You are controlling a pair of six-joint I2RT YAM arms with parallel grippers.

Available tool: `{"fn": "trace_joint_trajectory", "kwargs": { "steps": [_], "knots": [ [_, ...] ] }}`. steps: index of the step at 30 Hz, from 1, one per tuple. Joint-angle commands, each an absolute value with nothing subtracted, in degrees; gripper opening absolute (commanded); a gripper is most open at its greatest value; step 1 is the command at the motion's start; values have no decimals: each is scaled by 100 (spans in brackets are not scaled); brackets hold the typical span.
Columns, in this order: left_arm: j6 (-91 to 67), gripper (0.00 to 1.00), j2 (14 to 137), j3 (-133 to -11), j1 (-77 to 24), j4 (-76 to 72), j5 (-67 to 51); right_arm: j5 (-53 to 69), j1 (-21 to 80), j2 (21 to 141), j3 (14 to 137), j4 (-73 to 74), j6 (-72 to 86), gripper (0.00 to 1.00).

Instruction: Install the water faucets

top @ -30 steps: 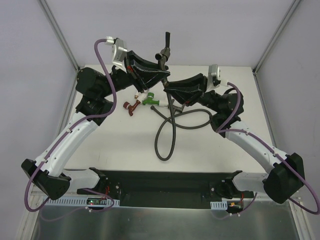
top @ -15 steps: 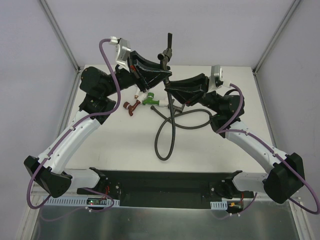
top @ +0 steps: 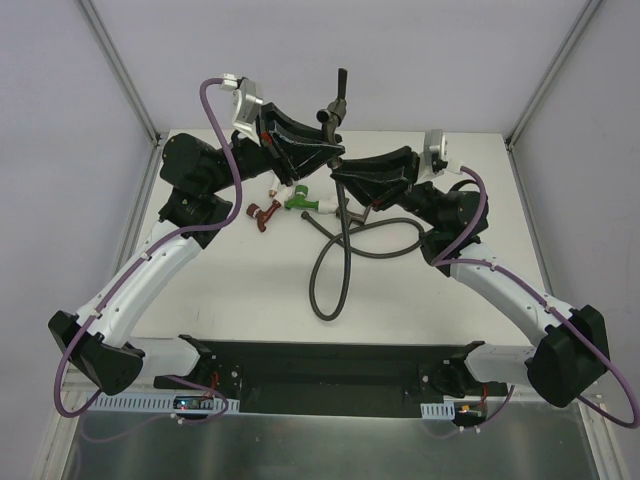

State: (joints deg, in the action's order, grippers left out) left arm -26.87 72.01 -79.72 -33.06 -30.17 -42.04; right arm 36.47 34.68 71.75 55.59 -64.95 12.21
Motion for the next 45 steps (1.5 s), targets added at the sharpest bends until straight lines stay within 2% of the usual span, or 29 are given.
{"fn": "trace_joint_trajectory", "kwargs": {
  "steps": [1, 10, 20, 29, 45],
  "knots": [
    [-2725, 0, 7233, -7989, -3375, -3489, -4386, 3630, 3437, 7058, 5651, -7163, 1371, 2],
    [-2733, 0, 7295, -8016, -3401, -3674, -4421, 4104, 3437, 7198, 5766, -7646, 1906, 2],
    [-2768, 0, 7251, -7867, -3445, -3779, -4676, 3911, 3322, 7216, 5722, -7796, 2100, 2],
    [-2619, 0, 7067, -7638, -3437, -3683, -4887, 4148, 2971, 7461, 5871, -8779, 3233, 2],
    [-2638, 0, 7163, -7453, -3498, -3727, -4896, 4052, 2874, 7374, 5810, -8780, 3155, 2]
  ]
}}
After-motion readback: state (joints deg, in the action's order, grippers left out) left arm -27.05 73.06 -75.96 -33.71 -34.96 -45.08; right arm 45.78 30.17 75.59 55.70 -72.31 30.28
